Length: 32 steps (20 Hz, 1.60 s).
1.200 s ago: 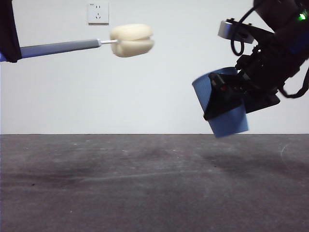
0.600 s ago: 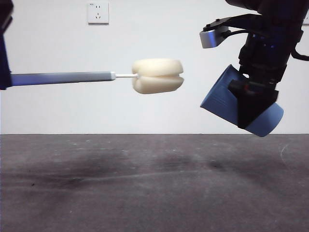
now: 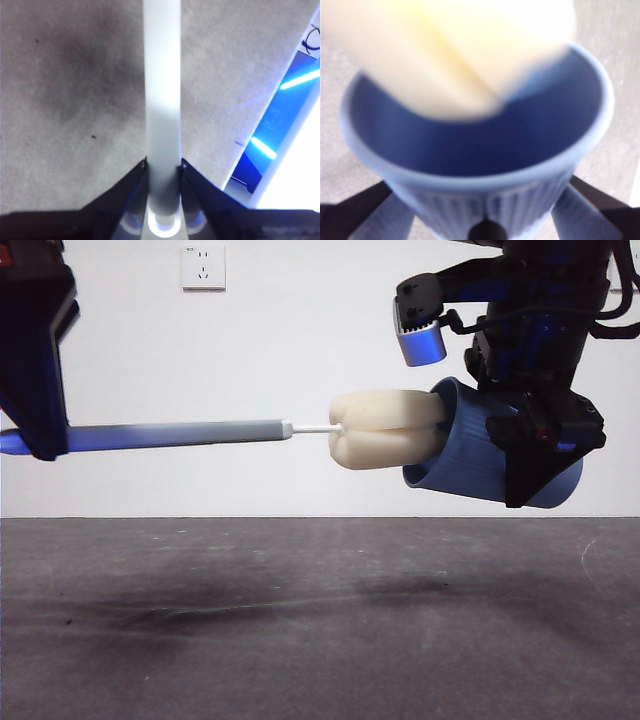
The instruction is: Pick up the cup brush,pick up the cup,insert the brush into the cup,clean the cup,put the cup brush back,put the cup back to the fixed position on the table
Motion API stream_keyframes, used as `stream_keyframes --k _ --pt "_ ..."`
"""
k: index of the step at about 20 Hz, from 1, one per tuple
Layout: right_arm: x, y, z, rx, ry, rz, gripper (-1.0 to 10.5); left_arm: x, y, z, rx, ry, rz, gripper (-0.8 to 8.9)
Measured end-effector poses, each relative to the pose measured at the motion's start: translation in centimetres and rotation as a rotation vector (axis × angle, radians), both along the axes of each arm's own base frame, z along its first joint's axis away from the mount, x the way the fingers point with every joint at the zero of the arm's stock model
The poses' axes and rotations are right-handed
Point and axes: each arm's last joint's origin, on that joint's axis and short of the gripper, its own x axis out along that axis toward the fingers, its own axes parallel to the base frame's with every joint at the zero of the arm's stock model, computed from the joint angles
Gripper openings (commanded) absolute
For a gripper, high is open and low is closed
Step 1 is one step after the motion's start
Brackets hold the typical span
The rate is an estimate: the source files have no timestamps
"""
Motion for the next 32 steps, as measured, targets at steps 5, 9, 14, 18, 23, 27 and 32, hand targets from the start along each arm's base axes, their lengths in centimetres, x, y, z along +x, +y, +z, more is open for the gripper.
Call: stream_keyframes --k 5,9,14,18,23,27,32 --pt "-1.0 1.3 0.0 -0.042 -0.008 0.095 -0.2 0.4 -1.5 -1.0 0.005 0.01 -0.037 -0.09" --pt "-2.0 2.3 0.1 -0.083 -0.021 0.169 -0.2 0.7 -2.9 -1.4 -0.057 0.012 -0.058 -0.09" --pt "-3.1 3.4 0.0 -0.116 -0.028 0.238 -0.2 0.7 -3.9 -1.8 -0.101 0.032 -0.035 -0.09" --pt "-3.5 3.7 0.1 -0.144 -0.053 0.235 -0.2 0.6 -3.7 -1.9 -0.092 0.058 -0.006 -0.09" --pt "-3.7 3.5 0.0 -0.17 -0.042 0.231 -0.2 -0.4 -2.3 -1.8 0.032 0.091 0.04 -0.09" --pt "-3.7 3.5 0.0 -0.163 -0.043 0.222 -0.2 -1.9 -0.5 -0.5 0.07 0.104 0.06 -0.09" --pt "-3.7 3.5 0.0 -0.153 -0.047 0.214 -0.2 -2.4 0.0 -0.1 0.071 0.107 0.065 -0.09"
